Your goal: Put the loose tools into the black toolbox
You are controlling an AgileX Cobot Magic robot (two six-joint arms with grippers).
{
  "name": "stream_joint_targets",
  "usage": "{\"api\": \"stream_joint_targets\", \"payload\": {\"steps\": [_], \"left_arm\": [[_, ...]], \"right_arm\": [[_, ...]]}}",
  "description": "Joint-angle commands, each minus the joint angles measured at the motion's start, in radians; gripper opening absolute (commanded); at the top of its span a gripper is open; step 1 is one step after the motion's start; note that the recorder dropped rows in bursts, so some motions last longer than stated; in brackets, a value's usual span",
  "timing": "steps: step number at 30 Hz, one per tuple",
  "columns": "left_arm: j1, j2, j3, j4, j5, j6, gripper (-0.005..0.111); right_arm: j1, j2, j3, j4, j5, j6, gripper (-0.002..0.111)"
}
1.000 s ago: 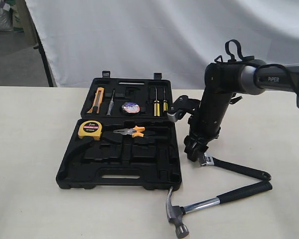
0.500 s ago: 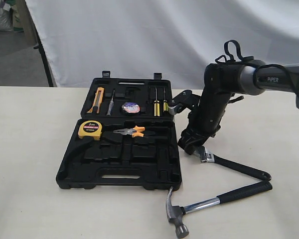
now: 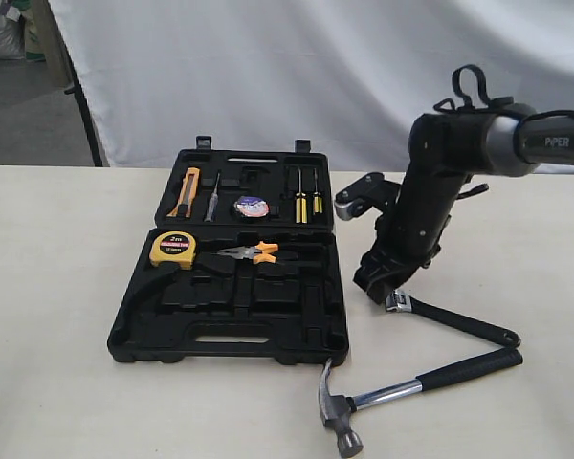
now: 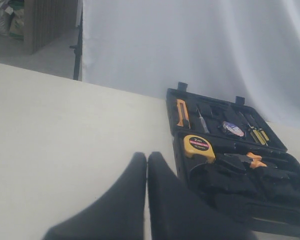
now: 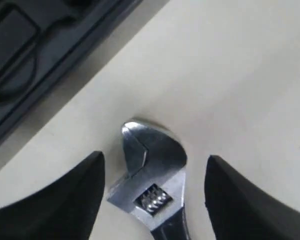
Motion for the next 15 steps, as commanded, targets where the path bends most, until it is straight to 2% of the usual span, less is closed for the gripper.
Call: {"api": "stream_joint_targets", "payload": {"steps": [1,6,8,10,14,15], "left_arm": [[0.025,-0.003,-0.003,0.004,-0.007,-0.005,0.001],[0.025,-0.003,-0.003,0.004,-0.007,-0.005,0.001],[0.025,-0.003,-0.003,0.004,-0.007,-0.005,0.001],[0.025,-0.003,-0.003,0.004,-0.007,-0.005,0.001],[0.025,-0.003,-0.003,0.004,-0.007,-0.005,0.001],[0.025,-0.003,-0.003,0.004,-0.007,-0.005,0.001]], "right_arm": [[-0.007,-0.002,0.109,0.001,-0.142,0.002,0.056],[-0.012,-0.002,0.142,-0.013,-0.183,0.006,0.056],[-0.017,-0.002,0.142,-0.02,-0.174,0.01,0.051],[-0.019,-0.002,0.142,-0.037,-0.16,0.01,0.037],[-0.019,-0.006,0.142,-0.052,-0.144,0.021,-0.001],[-0.019,-0.01,0.142,-0.052,-0.145,0.023,0.0]]}}
